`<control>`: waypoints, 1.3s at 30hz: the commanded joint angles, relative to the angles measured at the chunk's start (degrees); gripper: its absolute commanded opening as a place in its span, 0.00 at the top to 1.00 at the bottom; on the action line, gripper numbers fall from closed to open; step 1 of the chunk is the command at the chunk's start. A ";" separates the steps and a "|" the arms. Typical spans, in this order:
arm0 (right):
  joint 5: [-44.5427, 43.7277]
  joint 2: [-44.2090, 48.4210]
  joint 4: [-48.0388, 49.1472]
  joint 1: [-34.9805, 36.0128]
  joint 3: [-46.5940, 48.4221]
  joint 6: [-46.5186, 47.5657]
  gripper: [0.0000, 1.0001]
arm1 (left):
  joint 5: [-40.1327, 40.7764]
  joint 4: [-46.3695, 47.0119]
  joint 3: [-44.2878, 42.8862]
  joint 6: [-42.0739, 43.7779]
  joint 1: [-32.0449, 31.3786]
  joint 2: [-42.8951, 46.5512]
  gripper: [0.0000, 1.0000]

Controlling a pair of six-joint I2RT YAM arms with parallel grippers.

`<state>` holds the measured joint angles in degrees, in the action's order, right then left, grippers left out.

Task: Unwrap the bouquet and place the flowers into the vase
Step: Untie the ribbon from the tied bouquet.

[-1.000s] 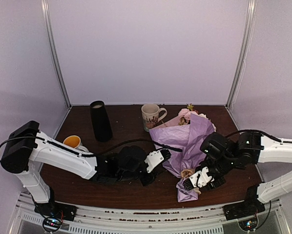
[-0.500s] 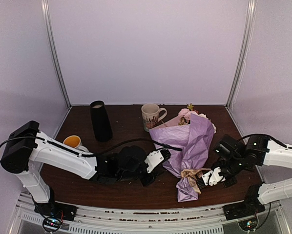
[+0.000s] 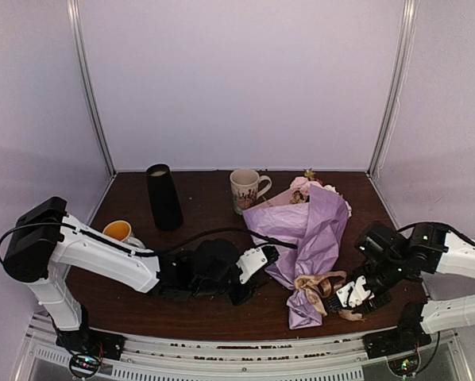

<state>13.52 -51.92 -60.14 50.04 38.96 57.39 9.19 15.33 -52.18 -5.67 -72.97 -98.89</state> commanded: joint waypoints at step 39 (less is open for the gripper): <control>10.53 4.65 -8.12 -10.85 32.47 -6.20 0.65 | -5.37 -14.58 -20.42 16.43 -7.12 -5.93 0.74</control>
<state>27.92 -51.31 -75.72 42.15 82.78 54.33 7.86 6.13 -62.98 1.89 -76.93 -100.51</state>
